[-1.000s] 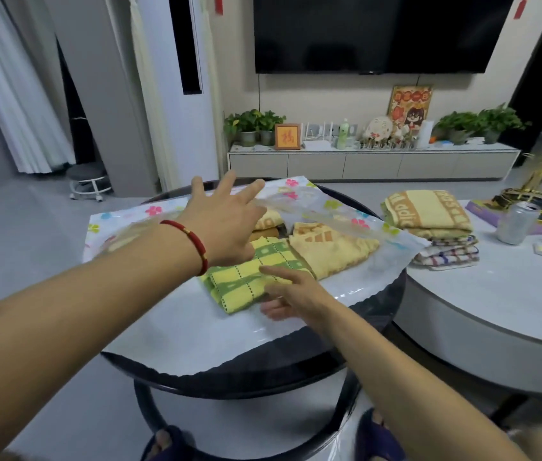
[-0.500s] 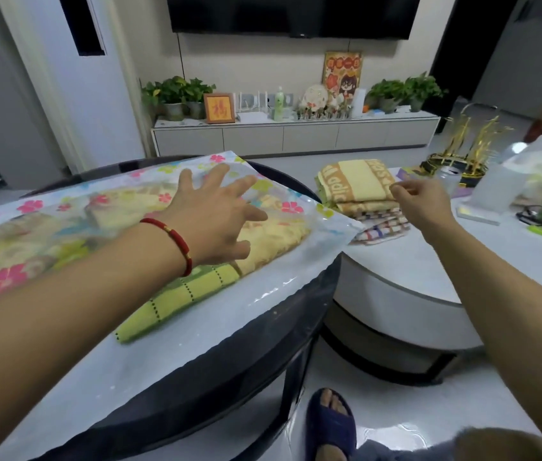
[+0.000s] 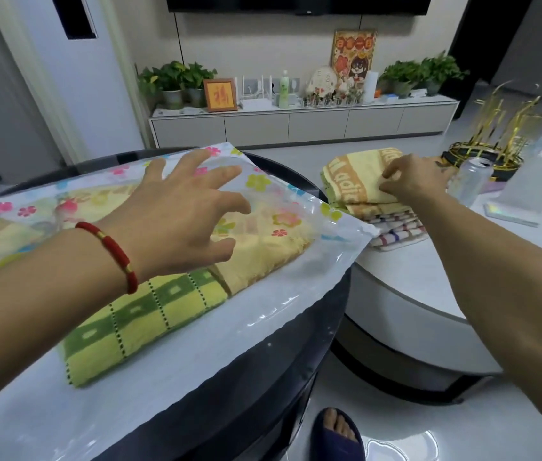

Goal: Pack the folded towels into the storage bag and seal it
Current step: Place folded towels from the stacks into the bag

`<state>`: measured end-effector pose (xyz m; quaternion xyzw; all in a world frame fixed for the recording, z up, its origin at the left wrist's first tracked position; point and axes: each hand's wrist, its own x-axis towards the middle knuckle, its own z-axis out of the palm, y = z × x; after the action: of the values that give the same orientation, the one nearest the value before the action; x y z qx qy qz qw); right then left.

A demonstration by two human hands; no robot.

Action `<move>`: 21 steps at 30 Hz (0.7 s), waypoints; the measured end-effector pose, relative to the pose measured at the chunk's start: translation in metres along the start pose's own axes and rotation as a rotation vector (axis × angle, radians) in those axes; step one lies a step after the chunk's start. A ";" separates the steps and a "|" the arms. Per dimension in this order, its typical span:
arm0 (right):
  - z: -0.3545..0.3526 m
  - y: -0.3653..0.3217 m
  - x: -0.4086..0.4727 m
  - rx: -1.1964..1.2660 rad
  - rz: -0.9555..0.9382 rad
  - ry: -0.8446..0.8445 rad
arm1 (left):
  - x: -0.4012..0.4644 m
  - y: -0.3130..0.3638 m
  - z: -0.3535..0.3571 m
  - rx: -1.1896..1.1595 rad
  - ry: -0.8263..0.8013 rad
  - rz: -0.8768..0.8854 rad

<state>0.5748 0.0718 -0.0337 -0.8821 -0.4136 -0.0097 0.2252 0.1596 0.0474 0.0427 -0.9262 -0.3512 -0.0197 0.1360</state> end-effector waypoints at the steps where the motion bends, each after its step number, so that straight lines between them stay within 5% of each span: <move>1: -0.004 -0.002 0.001 0.082 -0.006 -0.001 | -0.002 -0.001 -0.001 0.000 0.009 -0.004; 4: -0.024 -0.006 0.002 0.542 0.164 -0.063 | -0.017 -0.004 -0.005 -0.013 0.055 -0.027; 7: -0.058 0.005 -0.020 1.178 0.345 -0.438 | -0.043 -0.008 -0.006 -0.007 0.128 -0.054; 9: -0.084 0.020 -0.050 1.358 0.370 -0.584 | -0.064 -0.012 -0.007 0.029 0.121 -0.077; 15: -0.160 0.045 -0.176 1.509 0.203 -0.665 | -0.133 -0.042 -0.017 0.171 -0.003 -0.192; 21: -0.142 -0.034 -0.318 1.181 -0.013 -0.919 | -0.199 -0.081 -0.042 0.082 -0.255 -0.309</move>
<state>0.3646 -0.1975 0.0420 -0.5272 -0.4077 0.5820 0.4659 -0.0411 -0.0344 0.0756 -0.8499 -0.5041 0.0914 0.1232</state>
